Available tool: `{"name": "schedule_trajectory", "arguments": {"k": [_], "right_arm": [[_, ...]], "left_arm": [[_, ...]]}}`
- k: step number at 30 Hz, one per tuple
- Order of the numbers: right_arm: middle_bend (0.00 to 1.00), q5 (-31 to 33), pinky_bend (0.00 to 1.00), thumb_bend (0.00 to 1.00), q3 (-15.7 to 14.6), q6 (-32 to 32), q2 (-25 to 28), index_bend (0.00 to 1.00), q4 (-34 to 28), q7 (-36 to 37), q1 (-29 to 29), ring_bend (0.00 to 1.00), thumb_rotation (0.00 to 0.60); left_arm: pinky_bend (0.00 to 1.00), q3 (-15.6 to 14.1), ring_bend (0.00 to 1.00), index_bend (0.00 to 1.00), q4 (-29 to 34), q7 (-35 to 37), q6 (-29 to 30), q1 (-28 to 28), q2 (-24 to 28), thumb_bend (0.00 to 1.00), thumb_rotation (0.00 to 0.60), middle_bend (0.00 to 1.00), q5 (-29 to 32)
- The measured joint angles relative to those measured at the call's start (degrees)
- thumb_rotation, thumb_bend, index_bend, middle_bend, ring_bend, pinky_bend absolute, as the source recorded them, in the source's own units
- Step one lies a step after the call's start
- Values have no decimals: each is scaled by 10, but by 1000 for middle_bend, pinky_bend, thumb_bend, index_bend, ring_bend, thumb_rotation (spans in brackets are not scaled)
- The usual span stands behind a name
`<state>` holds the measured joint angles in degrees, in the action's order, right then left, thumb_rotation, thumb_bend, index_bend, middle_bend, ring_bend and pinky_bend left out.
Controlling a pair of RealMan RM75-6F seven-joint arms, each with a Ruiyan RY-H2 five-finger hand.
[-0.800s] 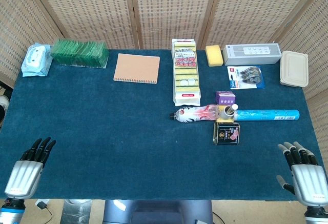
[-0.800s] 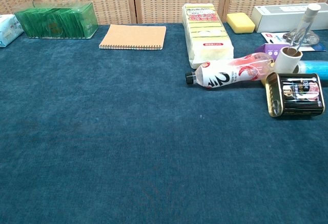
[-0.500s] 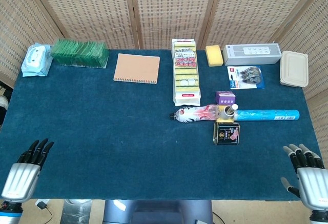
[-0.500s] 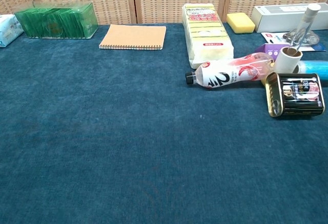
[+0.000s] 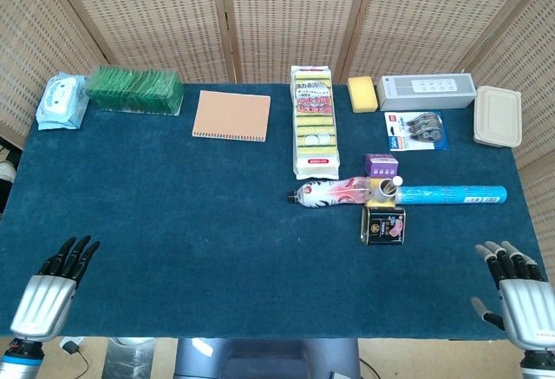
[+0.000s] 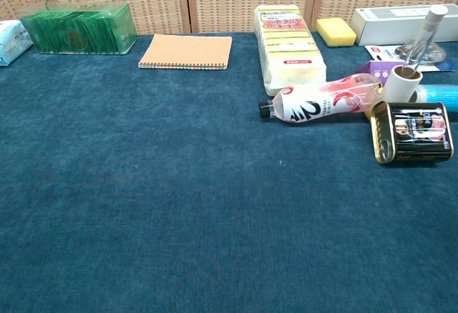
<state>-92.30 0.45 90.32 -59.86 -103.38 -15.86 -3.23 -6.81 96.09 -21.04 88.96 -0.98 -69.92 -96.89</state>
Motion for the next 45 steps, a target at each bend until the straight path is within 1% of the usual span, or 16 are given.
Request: {"name": "schedule_trajectory", "arguments": {"k": [5, 9, 13, 16, 26, 34, 39, 45], "right_arm": [[208, 5, 230, 222, 9, -11, -9, 180, 6, 36, 13, 171, 600], [225, 10, 239, 219, 22, -19, -28, 181, 15, 87, 28, 196, 600], [233, 23, 240, 216, 44, -31, -57, 183, 27, 151, 50, 202, 600], [233, 40, 239, 215, 63, -41, -87, 184, 42, 171, 70, 202, 600], [234, 107, 244, 214, 113, -91, -164, 184, 83, 169, 129, 202, 600], [249, 182, 250, 214, 151, -152, -232, 199, 153, 140, 189, 215, 600], [261, 206, 252, 214, 163, -171, -250, 210, 179, 129, 210, 219, 600], [281, 220, 263, 214, 167, -177, -255, 237, 177, 110, 222, 239, 600]], "left_arm": [[249, 1, 59, 48, -2, 3, -1, 1, 1, 206, 600, 78, -3], [249, 2, 59, 48, -2, 5, -4, 1, 2, 207, 600, 78, -3], [248, 1, 59, 47, -1, 4, -10, 0, 4, 207, 600, 78, -5], [249, 0, 59, 47, 1, 6, -10, 0, 6, 207, 600, 78, -10], [249, -2, 59, 48, 0, 9, -12, 2, 8, 206, 600, 78, -20], [249, -2, 59, 47, 0, 12, -12, 3, 10, 206, 600, 78, -25], [249, -2, 59, 47, 0, 13, -12, 4, 11, 208, 600, 78, -28], [249, -1, 59, 47, 0, 13, -12, 5, 11, 206, 600, 78, -29]]}}
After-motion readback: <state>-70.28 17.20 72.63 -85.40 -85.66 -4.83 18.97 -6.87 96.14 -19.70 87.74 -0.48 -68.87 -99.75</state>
